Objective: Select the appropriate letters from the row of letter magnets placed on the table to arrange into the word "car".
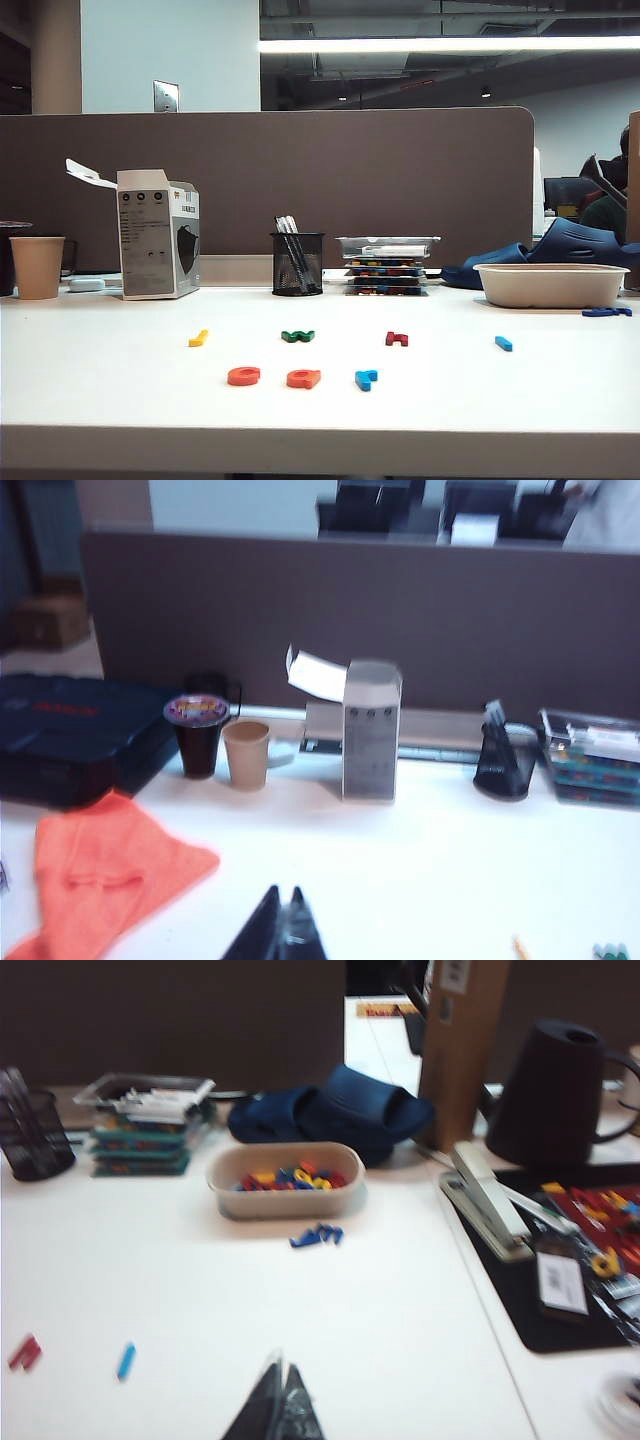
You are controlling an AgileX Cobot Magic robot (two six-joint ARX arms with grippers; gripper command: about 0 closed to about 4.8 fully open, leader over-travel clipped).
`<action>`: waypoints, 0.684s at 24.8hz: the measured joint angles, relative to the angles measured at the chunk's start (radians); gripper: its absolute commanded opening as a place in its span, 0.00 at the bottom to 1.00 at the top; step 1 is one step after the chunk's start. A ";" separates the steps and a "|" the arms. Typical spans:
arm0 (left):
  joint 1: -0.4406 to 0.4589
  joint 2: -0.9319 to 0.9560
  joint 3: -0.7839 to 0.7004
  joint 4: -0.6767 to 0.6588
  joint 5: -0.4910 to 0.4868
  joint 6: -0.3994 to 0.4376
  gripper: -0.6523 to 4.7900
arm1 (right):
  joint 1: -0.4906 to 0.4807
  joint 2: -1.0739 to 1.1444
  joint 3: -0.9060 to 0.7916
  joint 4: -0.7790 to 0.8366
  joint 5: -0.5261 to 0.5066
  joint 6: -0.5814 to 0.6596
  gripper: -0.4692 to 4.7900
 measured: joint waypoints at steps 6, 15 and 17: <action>0.000 0.013 -0.074 0.067 0.090 0.000 0.11 | -0.002 0.000 -0.101 0.205 -0.046 0.000 0.08; 0.000 0.012 -0.328 0.319 0.096 -0.049 0.11 | -0.002 -0.001 -0.375 0.524 -0.101 0.000 0.08; 0.000 0.012 -0.371 0.396 0.095 -0.053 0.11 | -0.002 -0.001 -0.420 0.580 -0.102 0.000 0.08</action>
